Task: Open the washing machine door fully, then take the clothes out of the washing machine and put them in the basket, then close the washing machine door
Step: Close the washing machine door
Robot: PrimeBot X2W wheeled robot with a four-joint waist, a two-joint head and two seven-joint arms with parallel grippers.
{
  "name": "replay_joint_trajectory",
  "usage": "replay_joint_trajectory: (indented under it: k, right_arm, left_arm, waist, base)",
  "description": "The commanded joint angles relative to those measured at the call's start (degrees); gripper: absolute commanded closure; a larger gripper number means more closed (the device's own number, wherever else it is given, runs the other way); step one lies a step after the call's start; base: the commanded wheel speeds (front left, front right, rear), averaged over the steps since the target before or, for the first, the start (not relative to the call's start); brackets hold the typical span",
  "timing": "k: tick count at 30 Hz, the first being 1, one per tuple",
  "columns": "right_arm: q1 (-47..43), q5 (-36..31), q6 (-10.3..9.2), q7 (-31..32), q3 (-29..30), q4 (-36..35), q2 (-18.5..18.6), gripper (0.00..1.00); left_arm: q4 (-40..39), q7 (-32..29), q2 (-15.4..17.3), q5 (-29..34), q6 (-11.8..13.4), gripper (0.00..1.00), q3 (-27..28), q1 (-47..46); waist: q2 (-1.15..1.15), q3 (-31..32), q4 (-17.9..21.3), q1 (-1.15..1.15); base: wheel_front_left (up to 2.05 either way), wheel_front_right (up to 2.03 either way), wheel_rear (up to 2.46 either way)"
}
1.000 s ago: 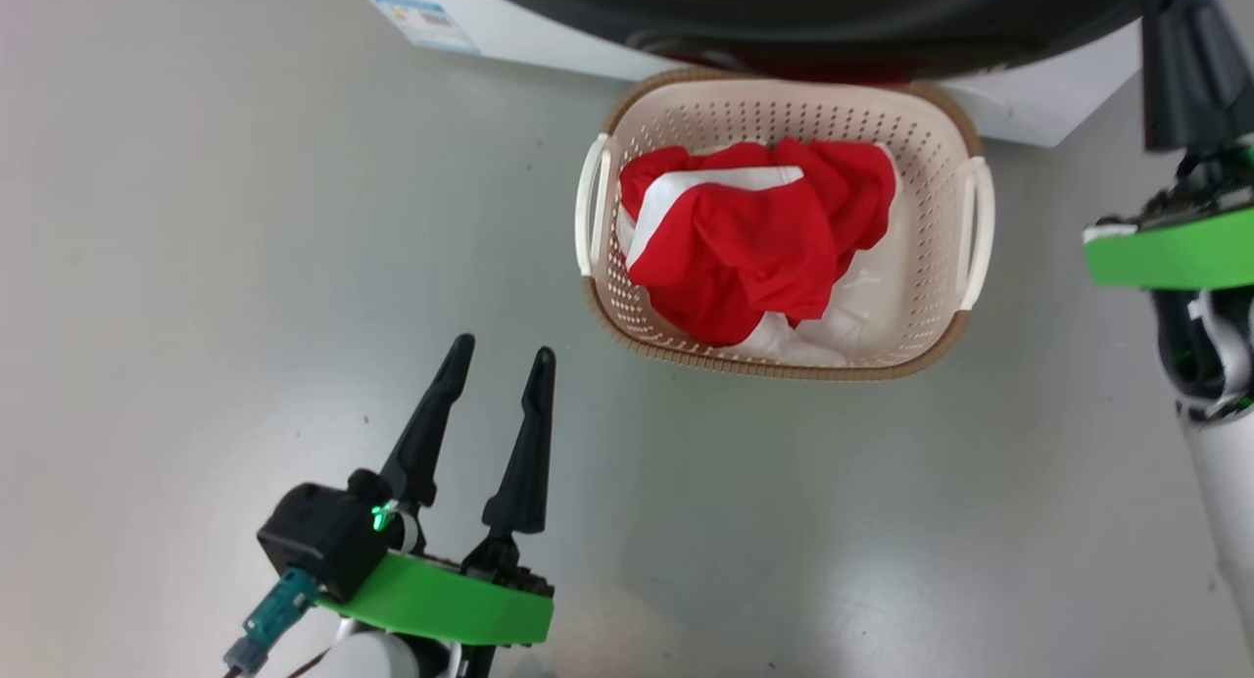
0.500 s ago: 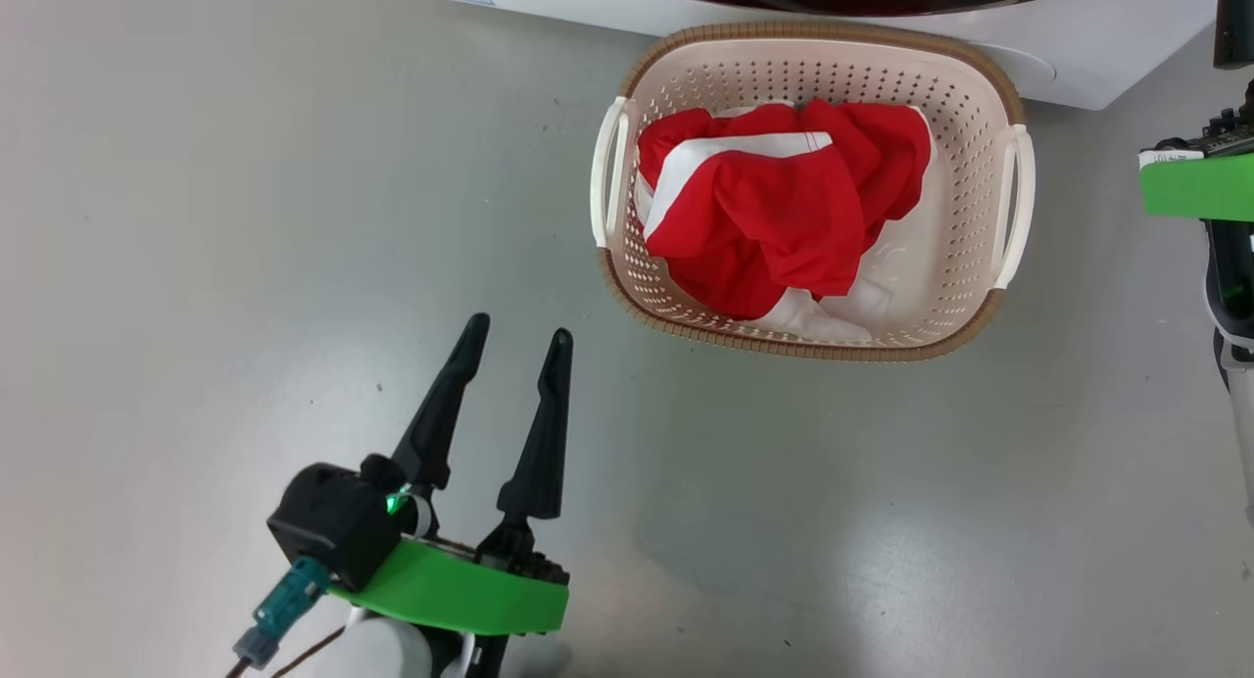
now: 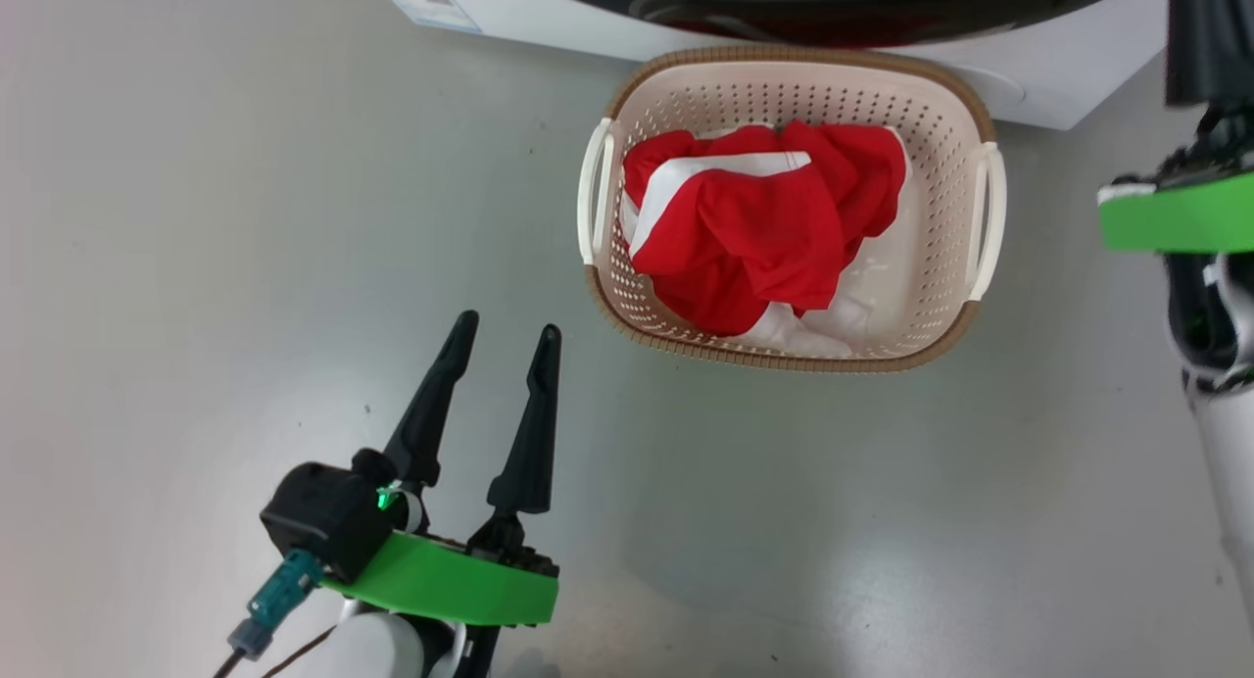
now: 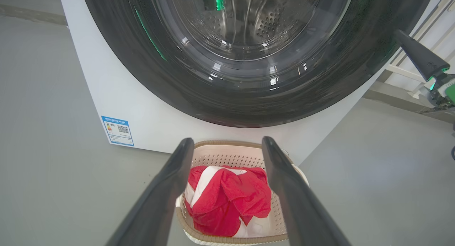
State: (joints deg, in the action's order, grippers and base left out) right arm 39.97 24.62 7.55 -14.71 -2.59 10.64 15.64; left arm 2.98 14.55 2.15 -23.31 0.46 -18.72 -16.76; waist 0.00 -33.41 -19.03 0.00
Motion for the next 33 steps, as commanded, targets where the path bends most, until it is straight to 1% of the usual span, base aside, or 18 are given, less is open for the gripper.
replay_joint_trajectory:
  k: [1,2,3,4,5,6,7,12,22,33]
  right_arm:
    - [-2.79,0.03,-0.06,-0.29,-1.36,-1.09,-1.09,1.00]
    - [-3.53,0.00,-0.06,-0.29,-1.67,-1.01,-1.25,0.95]
    - [-4.30,-0.03,-0.06,-0.29,-1.91,-0.96,-1.44,0.85]
    - [-5.10,-0.09,-0.06,-0.29,-2.04,-0.87,-1.64,0.67]
    - [-5.88,-0.17,-0.06,-0.29,-2.18,-0.78,-1.83,0.41]
    - [-6.64,-0.23,-0.06,-0.29,-2.22,-0.69,-2.02,0.04]
    - [-7.44,-0.28,-0.06,-0.29,-2.24,-0.55,-2.24,0.00]
    - [-10.97,-0.69,-0.06,-0.29,-2.86,0.20,-3.19,0.00]
    - [-18.18,-1.35,-0.06,-0.29,-1.55,1.02,-5.84,0.00]
    - [-24.53,-1.56,-0.06,-0.29,-1.06,1.52,-7.49,0.00]
  left_arm:
    - [-0.62,0.45,0.73,-0.22,-0.34,0.00,2.25,0.56]
    - [-0.30,0.45,0.73,-0.14,-0.51,0.00,2.54,0.64]
    - [0.03,0.45,0.73,-0.02,-0.68,0.00,2.86,0.73]
    - [0.35,0.45,0.73,0.11,-0.84,0.00,3.23,0.83]
    - [0.65,0.45,0.73,0.27,-0.99,0.00,3.65,0.95]
    - [0.95,0.45,0.73,0.42,-1.16,0.00,4.04,1.10]
    - [1.27,0.45,0.73,0.61,-1.34,0.00,4.45,1.28]
    - [2.72,0.45,0.73,2.00,-2.42,0.00,6.51,2.32]
    - [5.19,0.45,0.73,4.36,-4.80,0.00,10.70,4.04]
    - [6.67,0.45,0.73,6.29,-6.42,0.00,14.36,5.57]
  waist:
    - [0.00,1.21,0.71,0.00]
    - [0.00,1.65,0.91,0.00]
    - [0.00,2.11,1.12,0.00]
    - [0.00,2.60,1.33,0.00]
    - [0.00,3.12,1.56,0.00]
    - [0.00,3.64,1.76,0.00]
    - [0.00,4.20,1.99,0.00]
    - [0.00,7.07,3.40,0.00]
    - [0.00,12.42,6.49,0.00]
    - [0.00,15.97,9.72,0.00]
  base:
    - [0.00,0.00,0.00]
    - [0.00,0.00,0.00]
    - [0.00,0.00,0.00]
    - [0.00,0.00,0.00]
    - [0.00,0.00,0.00]
    - [0.00,0.00,0.00]
    - [0.00,0.00,0.00]
    - [0.00,0.00,0.00]
    - [0.00,0.00,0.00]
    - [0.00,0.00,0.00]
